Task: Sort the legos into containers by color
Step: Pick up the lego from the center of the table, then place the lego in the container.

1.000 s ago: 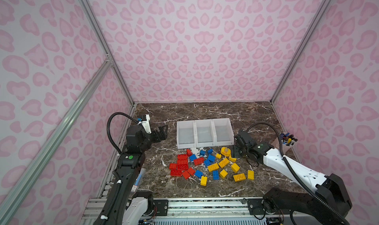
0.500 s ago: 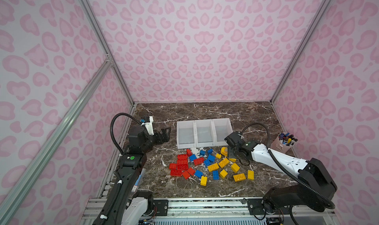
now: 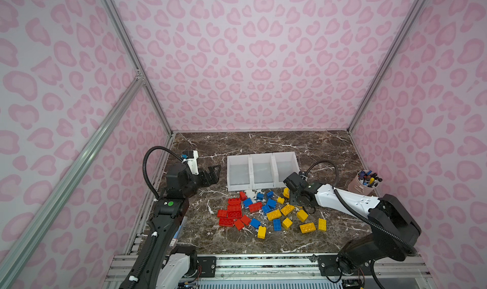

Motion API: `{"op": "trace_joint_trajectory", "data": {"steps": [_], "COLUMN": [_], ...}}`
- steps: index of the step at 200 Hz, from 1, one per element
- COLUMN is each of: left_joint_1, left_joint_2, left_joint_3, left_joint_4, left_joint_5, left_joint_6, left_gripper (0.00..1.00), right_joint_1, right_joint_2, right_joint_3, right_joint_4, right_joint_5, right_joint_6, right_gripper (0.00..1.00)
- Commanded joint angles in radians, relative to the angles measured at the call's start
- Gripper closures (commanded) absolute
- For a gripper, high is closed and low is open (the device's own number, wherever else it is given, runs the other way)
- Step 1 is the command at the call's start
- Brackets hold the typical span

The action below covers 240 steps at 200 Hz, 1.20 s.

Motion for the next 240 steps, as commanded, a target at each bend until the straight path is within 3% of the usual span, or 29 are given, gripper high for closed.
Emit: {"op": "trace_joint_trajectory", "data": {"steps": [1,44,93,133,166,240], "left_joint_1": [0.001,-0.002,-0.002,-0.002,-0.002,-0.003], "left_joint_2": [-0.004,-0.007,-0.009,-0.016,-0.021,-0.040], "left_joint_3": [-0.004,-0.005,-0.009,-0.010,-0.010,-0.011], "left_joint_4": [0.018,0.016,0.017,0.014,0.010,0.004], "left_joint_5": [0.014,0.014,0.015,0.010,0.007,-0.003], "left_joint_6": [-0.004,-0.005,-0.008,-0.011,-0.014,-0.019], "left_gripper": [0.03,0.03,0.03,0.03,0.03,0.03], "right_joint_1": [0.002,0.001,0.002,0.002,0.001,-0.025], "right_joint_2": [0.011,-0.005,-0.019,-0.007,-0.025,-0.116], "right_joint_3": [-0.006,-0.039,-0.060,-0.054,-0.045,0.192], "right_joint_4": [0.008,0.002,-0.016,-0.009,-0.029,-0.184], "right_joint_5": [0.008,0.006,0.022,0.020,0.028,0.091], "right_joint_6": [0.025,0.050,0.062,0.053,0.045,-0.104], "right_gripper": [0.38,0.45,0.46,0.61,0.63,0.63]}}
